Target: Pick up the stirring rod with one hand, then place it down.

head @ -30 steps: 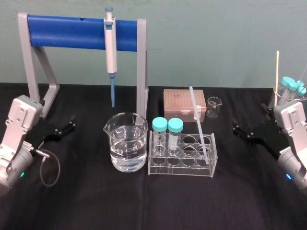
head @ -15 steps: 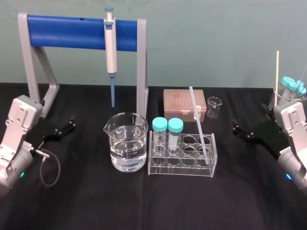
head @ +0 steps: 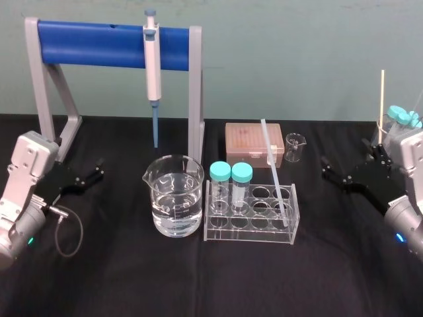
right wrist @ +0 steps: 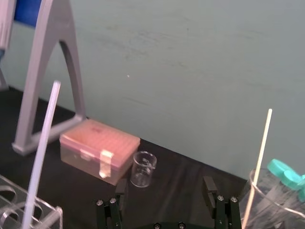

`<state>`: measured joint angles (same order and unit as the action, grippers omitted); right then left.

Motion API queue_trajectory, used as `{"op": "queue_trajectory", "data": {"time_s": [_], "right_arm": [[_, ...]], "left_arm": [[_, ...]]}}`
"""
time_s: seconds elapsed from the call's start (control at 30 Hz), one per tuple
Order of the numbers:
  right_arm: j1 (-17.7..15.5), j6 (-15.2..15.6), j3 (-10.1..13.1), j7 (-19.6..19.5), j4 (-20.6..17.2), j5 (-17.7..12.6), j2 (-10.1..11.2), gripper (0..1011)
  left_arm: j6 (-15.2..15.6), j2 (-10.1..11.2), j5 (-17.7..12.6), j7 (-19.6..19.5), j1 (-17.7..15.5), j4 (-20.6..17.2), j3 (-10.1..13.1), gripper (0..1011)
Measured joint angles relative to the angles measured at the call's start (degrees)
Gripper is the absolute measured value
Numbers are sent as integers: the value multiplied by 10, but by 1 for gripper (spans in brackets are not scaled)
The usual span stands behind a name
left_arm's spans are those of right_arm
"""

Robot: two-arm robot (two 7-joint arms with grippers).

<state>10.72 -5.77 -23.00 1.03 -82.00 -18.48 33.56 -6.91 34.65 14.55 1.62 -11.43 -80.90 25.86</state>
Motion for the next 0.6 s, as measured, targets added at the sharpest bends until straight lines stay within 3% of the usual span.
{"op": "queue_trajectory", "data": {"time_s": [0.1,0.3,0.43,0.6], "right_arm": [[-4,13,15,15,-9,-30,-7,1000],[-5,71,56,73,-40,-132,-30,1000],[1,108,68,101,-54,-172,-41,1000],[12,132,70,126,-64,-188,-50,1000]], "left_arm": [[0,0,0,0,0,0,0,1000],[0,0,0,0,0,0,0,1000],[0,0,0,0,0,0,0,1000],[0,0,0,0,0,0,0,1000]]}}
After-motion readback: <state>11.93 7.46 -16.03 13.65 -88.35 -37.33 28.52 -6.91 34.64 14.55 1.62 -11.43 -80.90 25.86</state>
